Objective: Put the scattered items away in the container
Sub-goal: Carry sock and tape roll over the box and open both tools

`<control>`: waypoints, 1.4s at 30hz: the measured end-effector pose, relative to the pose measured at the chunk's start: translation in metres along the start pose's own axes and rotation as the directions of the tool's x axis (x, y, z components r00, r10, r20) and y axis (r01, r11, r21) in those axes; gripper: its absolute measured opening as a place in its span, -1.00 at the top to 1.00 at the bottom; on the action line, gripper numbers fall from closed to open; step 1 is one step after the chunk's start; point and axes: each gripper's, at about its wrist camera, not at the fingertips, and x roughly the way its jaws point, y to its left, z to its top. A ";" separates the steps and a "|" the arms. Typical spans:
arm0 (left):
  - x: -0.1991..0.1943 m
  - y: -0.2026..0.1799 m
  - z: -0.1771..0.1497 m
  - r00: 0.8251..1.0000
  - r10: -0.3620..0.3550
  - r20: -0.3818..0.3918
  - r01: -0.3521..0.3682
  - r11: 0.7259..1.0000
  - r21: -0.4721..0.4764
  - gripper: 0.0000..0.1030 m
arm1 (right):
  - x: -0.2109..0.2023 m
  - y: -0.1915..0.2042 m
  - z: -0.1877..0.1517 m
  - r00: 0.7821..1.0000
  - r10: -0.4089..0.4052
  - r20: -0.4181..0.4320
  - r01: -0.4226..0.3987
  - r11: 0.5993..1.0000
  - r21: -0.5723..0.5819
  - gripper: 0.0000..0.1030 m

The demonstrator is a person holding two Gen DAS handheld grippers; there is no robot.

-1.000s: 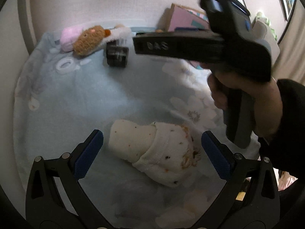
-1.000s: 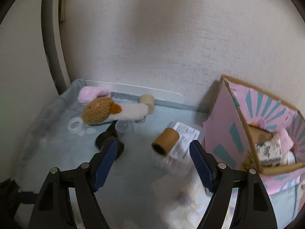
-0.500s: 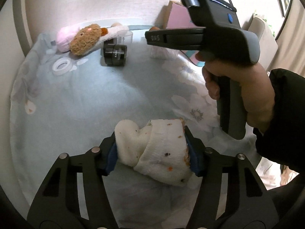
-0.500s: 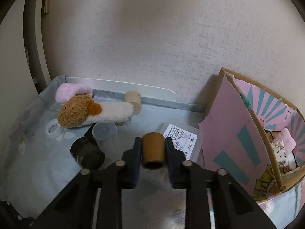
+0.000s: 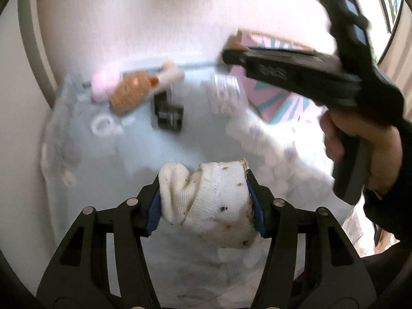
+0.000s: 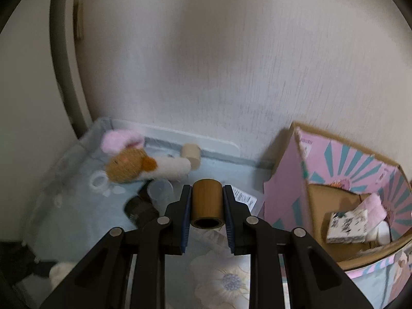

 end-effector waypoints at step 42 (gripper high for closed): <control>0.087 -0.179 0.225 0.996 -0.085 0.000 0.085 0.996 -0.025 -0.03 | -0.078 -0.273 0.032 0.980 0.101 -0.173 -0.086 0.992 0.090 0.58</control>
